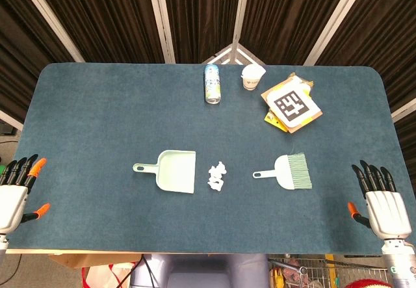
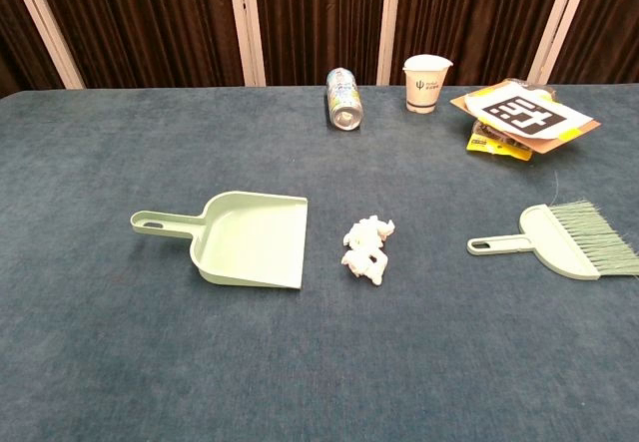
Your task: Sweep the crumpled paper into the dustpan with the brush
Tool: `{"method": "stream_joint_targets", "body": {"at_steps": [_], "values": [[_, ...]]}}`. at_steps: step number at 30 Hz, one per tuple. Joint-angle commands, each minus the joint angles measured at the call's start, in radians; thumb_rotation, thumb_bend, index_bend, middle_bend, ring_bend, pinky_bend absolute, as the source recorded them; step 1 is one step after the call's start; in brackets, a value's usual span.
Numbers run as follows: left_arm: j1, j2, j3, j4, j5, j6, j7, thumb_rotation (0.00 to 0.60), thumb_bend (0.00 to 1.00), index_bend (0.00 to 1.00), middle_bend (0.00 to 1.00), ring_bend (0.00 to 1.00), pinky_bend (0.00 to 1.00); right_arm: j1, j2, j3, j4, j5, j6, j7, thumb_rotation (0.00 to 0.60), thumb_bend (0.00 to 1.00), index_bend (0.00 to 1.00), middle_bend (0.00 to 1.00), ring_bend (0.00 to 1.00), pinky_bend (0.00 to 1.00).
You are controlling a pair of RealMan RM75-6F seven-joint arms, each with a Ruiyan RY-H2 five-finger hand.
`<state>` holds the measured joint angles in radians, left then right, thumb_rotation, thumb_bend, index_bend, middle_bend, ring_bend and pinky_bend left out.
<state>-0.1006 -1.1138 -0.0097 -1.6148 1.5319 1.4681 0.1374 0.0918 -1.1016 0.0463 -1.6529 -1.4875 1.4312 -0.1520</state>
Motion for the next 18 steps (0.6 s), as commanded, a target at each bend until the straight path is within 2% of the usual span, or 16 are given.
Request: {"method": "stream_joint_targets", "body": {"at_steps": [1, 18], "values": [[0.0, 0.002, 0.001, -0.004, -0.005, -0.005, 0.002, 0.6, 0.0, 0.0, 0.0, 0.0, 0.0, 0.0, 0.0, -0.001, -0.001, 0.002, -0.002, 0.001, 0.6, 0.35, 0.0, 0.0, 0.0, 0.0], [0.0, 0.004, 0.001, -0.014, -0.012, -0.01, 0.011, 0.6, 0.0, 0.0, 0.0, 0.0, 0.0, 0.001, -0.006, -0.005, -0.013, 0.003, -0.008, -0.006, 0.6, 0.36, 0.0, 0.0, 0.0, 0.0]]}}
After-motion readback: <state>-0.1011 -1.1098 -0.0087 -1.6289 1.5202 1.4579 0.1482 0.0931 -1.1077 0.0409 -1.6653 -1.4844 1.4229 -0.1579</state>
